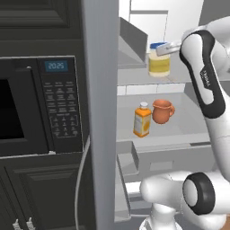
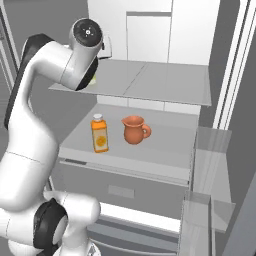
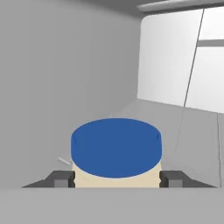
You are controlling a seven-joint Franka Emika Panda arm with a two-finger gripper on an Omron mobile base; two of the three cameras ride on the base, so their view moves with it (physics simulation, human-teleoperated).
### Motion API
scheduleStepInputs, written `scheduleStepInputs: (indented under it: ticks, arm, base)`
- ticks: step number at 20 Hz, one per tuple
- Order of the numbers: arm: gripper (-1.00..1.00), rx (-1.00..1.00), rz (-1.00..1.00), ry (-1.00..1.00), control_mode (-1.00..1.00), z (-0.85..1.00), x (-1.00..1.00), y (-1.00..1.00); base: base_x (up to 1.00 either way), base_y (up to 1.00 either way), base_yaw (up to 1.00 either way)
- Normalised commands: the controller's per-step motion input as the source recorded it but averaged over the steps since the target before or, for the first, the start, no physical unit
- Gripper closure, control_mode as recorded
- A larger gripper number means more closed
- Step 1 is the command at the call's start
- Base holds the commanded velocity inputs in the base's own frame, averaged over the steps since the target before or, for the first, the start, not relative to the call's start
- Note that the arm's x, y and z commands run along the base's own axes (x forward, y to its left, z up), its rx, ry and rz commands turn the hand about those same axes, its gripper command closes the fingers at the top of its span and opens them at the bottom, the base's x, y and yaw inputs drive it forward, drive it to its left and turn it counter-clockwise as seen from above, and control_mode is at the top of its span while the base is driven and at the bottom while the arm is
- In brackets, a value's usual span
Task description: Place the mayonnaise and condiment bottle from the counter to the top shelf of the fridge. If the existing items in the fridge are on the top shelf, move them to other shelves.
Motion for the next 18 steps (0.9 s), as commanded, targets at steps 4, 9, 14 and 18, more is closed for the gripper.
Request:
scheduleStepInputs:
  ticks: [4, 9, 14, 18]
  arm:
    - [1.00, 0.13, -0.10, 0.00, -1.00, -0.59, 0.75, -0.04]
    - [1.00, 0.10, -0.09, 0.00, -1.00, -0.51, 0.71, -0.02]
    - [1.00, 0.02, -0.09, 0.00, -1.00, -0.25, 0.93, 0.00]
    - [1.00, 0.00, -0.09, 0.00, -1.00, -0.34, 0.89, 0.00]
  base:
    - [0.00, 0.00, 0.00]
    - [0.00, 0.00, 0.00]
    - [0.00, 0.00, 0.00]
    - [0.00, 0.00, 0.00]
